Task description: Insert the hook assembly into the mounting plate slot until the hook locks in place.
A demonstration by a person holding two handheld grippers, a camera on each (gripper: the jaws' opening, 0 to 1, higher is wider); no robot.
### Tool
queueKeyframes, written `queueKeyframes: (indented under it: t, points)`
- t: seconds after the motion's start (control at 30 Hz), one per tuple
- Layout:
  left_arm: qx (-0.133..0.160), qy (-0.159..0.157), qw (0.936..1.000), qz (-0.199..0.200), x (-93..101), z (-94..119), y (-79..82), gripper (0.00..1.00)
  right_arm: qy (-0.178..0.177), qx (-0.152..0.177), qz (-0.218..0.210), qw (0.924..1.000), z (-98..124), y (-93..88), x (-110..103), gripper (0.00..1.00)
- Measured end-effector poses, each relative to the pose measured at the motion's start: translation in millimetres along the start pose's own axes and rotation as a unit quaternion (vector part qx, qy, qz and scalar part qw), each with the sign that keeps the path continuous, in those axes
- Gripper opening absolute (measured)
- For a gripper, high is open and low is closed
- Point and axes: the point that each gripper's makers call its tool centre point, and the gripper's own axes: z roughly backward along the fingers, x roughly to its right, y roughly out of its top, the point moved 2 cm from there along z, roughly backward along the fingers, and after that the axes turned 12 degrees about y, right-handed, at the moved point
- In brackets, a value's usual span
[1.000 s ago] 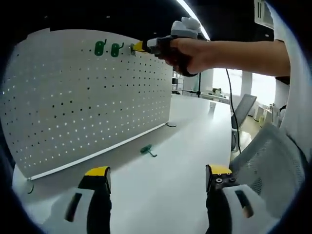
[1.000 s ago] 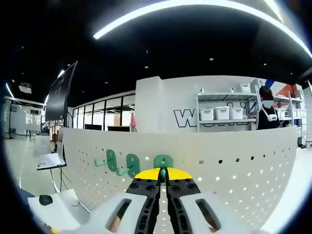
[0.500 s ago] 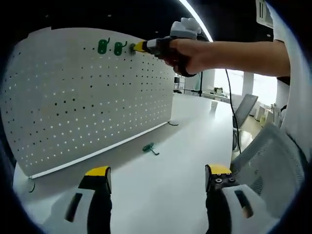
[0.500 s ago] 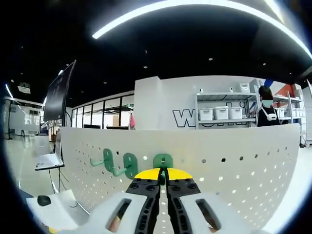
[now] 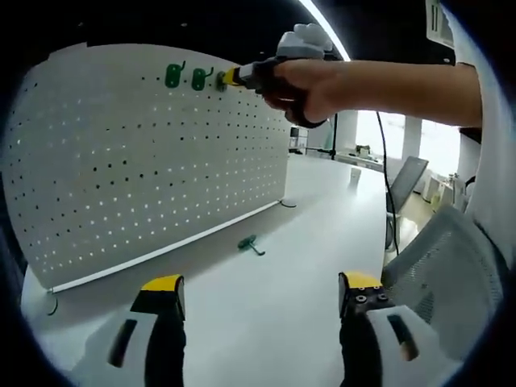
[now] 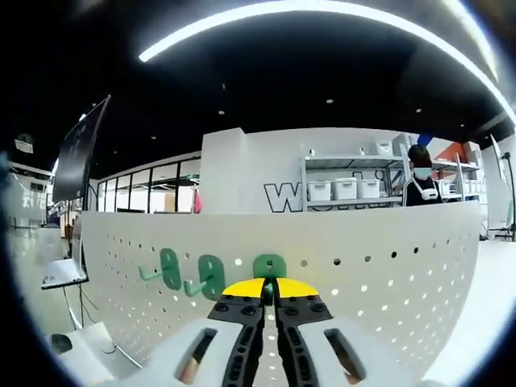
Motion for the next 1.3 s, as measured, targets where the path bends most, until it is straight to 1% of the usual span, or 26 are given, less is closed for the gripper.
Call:
queueKeyframes:
  t: [0.07,0.13,0.2,0.43,0.6,0.63,0.67,0.7,0.73,0.8,0.87,0.93,1.0,1.13,1.2,1.27,1.3]
  points:
    - [0.001,0.002,1.0,0.0,-0.6,0,-0.4,0.8,-0.009,-0.001,0.005,0.9999,0,-1.4,-2,0.01]
    - [0.001,0.002,1.0,0.002,-0.5,0,-0.4,0.8,-0.019,0.008,-0.023,0.9995,1,-2.4,0,0.01]
    - [0.003,0.003,1.0,0.002,-0.4,1,0.4,0.8,-0.019,0.004,-0.011,0.9997,0,-2.3,0,0.01]
    - [0.005,0.004,1.0,0.004,-0.1,1,0.3,0.8,-0.018,0.004,-0.016,0.9997,0,-2.3,1,0.01]
    - [0.006,0.003,1.0,0.003,-0.3,1,0.9,0.8,-0.008,0.002,-0.019,0.9998,1,-2.3,1,0.03]
    - [0.006,0.004,1.0,0.003,-0.7,1,1.1,0.8,0.003,-0.001,-0.026,0.9997,0,-4.3,-1,0.04]
    - [0.007,0.004,1.0,0.004,-0.8,1,1.4,0.8,0.009,0.003,-0.035,0.9993,1,-4.3,0,0.05]
    - [0.007,0.005,1.0,0.004,-1.2,1,1.5,0.8,0.02,0.009,-0.058,0.9981,1,-4.5,-2,0.06]
    - [0.007,0.005,1.0,0.004,-1.4,1,1.5,0.8,0.03,0.009,-0.052,0.9982,1,-4.3,-1,0.08]
    - [0.008,0.004,0.9999,0.007,-0.9,1,1.8,0.8,0.055,-0.003,-0.006,0.9984,1,-4.8,-6,0.12]
    - [0.008,0.004,0.9999,0.007,-0.8,1,1.6,0.8,0.062,-0.012,-0.001,0.998,3,-8.3,-8,0.17]
    - [0.006,0.003,1.0,0.006,-0.5,1,1.3,0.8,0.064,-0.015,-0.002,0.9978,5,-12.3,-6,0.25]
    - [0.006,0.003,1.0,0.005,-0.3,1,1.8,0.8,0.07,-0.017,-0.003,0.9974,7,-14.9,-5,0.29]
    - [0.007,0.003,1.0,0.005,-0.8,0,2.2,0.8,0.093,-0.025,0.002,0.9954,9,-20.4,-12,0.4]
    - [0.005,0.003,1.0,0.004,-0.4,0,1.7,0.8,0.104,-0.035,0.019,0.9938,11,-23.4,-16,0.44]
    - [0.005,0.002,1.0,0.003,0.1,0,1.5,0.8,0.113,-0.026,0.024,0.9929,12,-20.2,-21,0.45]
    - [0.004,0.001,1.0,0.004,0.5,0,1.3,0.8,0.116,-0.024,0.026,0.9926,11,-19.5,-22,0.48]
